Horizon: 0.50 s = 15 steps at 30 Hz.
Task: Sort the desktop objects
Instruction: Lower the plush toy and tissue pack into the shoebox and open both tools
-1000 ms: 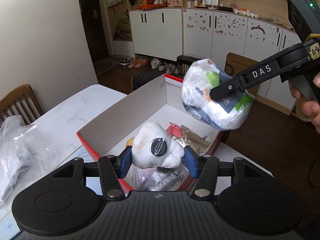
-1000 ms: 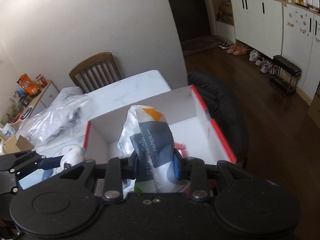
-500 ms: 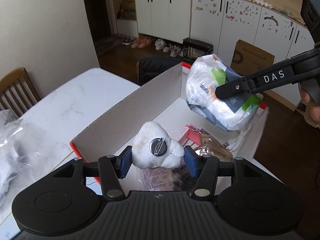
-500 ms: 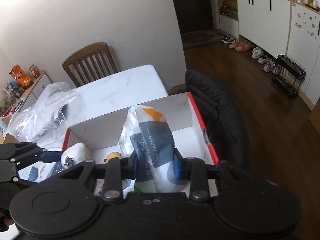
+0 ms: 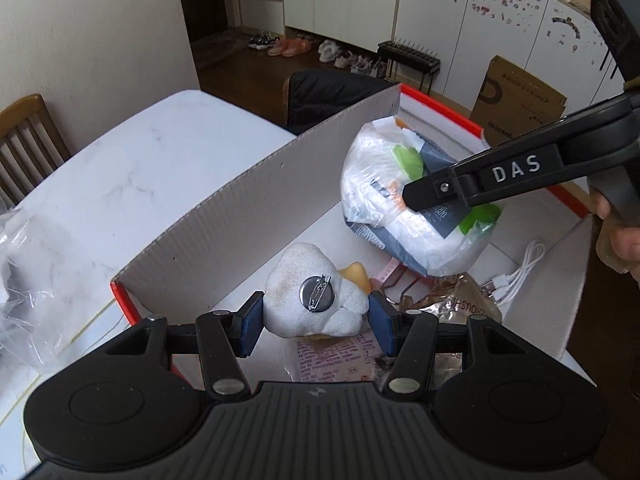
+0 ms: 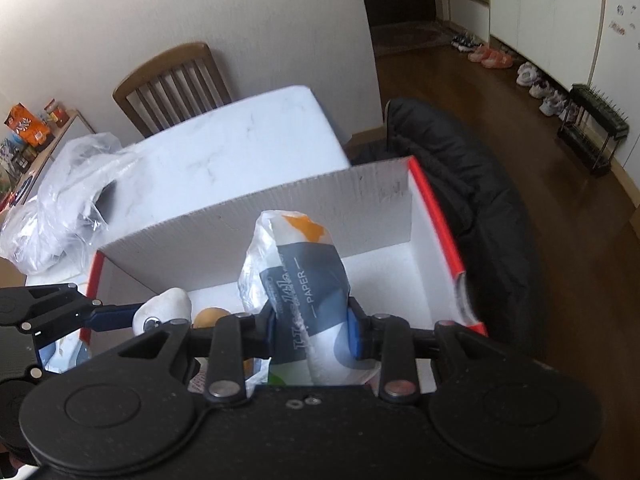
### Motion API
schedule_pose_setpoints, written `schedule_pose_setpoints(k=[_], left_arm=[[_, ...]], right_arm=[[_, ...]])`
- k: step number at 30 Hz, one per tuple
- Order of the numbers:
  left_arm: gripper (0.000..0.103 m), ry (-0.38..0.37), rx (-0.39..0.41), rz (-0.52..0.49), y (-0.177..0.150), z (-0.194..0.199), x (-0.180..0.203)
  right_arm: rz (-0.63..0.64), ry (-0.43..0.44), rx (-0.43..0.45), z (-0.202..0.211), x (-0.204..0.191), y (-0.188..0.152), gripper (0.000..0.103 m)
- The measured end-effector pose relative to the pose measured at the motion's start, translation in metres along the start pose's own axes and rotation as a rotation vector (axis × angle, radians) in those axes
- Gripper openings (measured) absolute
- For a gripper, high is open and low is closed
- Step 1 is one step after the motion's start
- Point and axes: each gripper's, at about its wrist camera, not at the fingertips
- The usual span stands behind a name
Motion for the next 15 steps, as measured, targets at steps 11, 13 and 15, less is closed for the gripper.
schedule_pose_setpoints(k=[11,13,15], left_arm=[[0.054,-0.005,-0.044,0.006,-0.002,-0.017,0.0],[0.054,-0.006,-0.05,-0.001,-0.004,-0.018,0.001],[0.054,-0.008,-0.053,-0.009,-0.006,-0.019,0.002]], right_arm=[[0.017,0.017,-0.049,-0.024,-0.002,0.003,0.032],[0.022,0.013,-0.055,-0.026,-0.002,0.003,0.033],[0.022,0.011,-0.058,-0.028,-0.002,0.003,0.035]])
Point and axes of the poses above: each gripper's, at about its wrist camera, not at the fingertips, and z roughly against the way its jaws point, x to its right, y to its top, and after that the axes turned 5 degrees about y, right-handed
